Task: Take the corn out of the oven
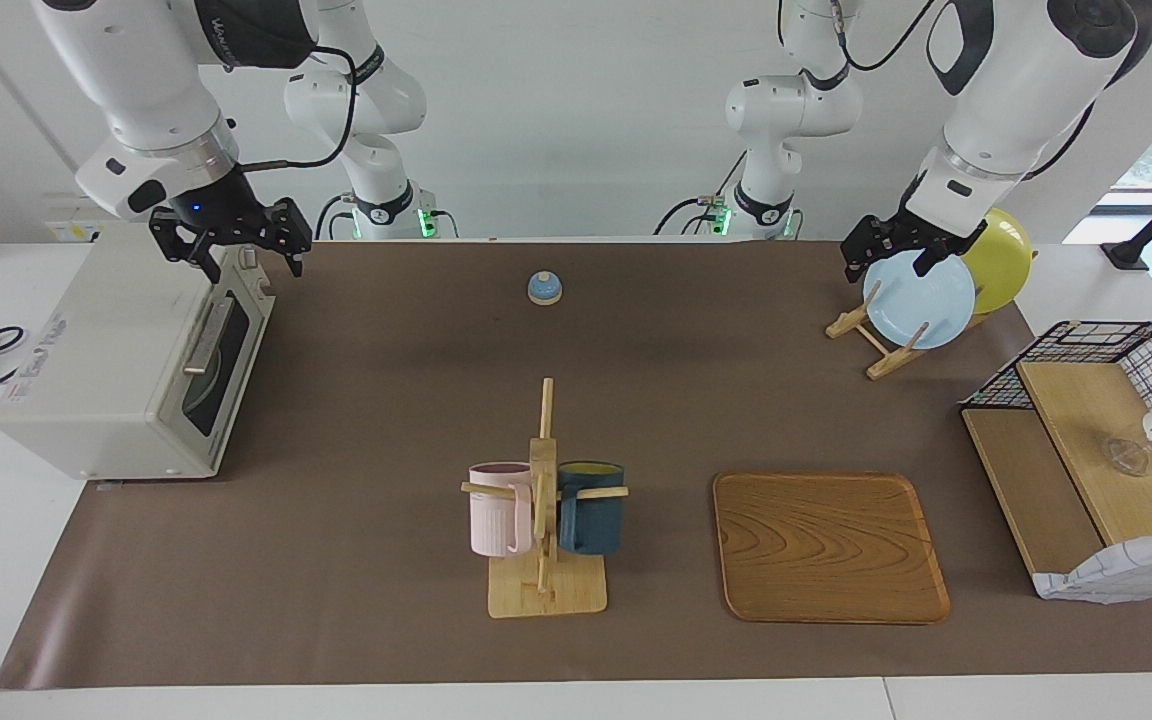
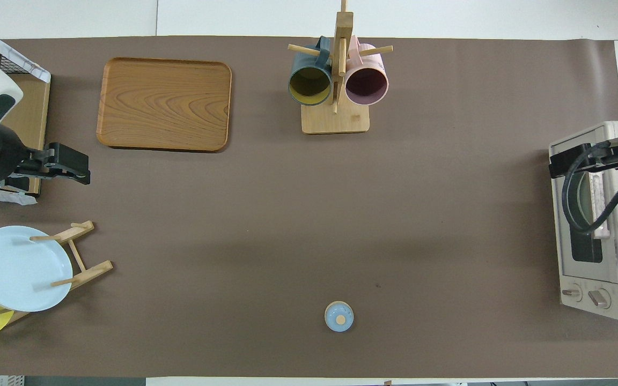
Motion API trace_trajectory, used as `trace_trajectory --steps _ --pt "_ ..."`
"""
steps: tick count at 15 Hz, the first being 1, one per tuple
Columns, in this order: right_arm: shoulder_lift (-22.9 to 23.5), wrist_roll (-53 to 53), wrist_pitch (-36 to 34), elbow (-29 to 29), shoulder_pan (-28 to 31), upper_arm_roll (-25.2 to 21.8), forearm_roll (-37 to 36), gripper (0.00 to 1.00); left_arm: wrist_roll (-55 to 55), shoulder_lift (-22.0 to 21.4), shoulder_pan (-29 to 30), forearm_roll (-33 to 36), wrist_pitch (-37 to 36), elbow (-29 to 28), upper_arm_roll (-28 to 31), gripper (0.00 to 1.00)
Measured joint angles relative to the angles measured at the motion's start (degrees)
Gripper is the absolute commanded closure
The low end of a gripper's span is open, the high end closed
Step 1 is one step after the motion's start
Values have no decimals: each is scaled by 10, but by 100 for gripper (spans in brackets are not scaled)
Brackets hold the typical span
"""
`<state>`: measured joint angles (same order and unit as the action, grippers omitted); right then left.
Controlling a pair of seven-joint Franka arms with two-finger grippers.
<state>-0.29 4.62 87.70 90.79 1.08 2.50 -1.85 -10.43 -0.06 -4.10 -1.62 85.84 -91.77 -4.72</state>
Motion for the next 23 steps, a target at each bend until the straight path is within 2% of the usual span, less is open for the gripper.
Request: trace_trajectory --steps 7,8,9,10,12,17,23 --pt "-1 0 -1 0 0 1 0 0 0 0 0 0 0 0 0 0" --pt "-1 0 -2 0 0 1 0 28 0 0 0 0 0 0 0 0" --pt "-1 0 -2 1 0 2 0 78 0 0 0 0 0 0 0 0" --pt "-2 0 -2 2 -1 2 0 100 0 0 0 0 0 0 0 0" --pt "-5 2 3 15 -1 2 0 100 0 0 0 0 0 0 0 0" --pt "-33 74 72 102 17 -7 -2 100 0 0 0 0 0 0 0 0" --pt "-39 -17 103 156 73 -10 -20 100 0 0 0 0 0 0 0 0"
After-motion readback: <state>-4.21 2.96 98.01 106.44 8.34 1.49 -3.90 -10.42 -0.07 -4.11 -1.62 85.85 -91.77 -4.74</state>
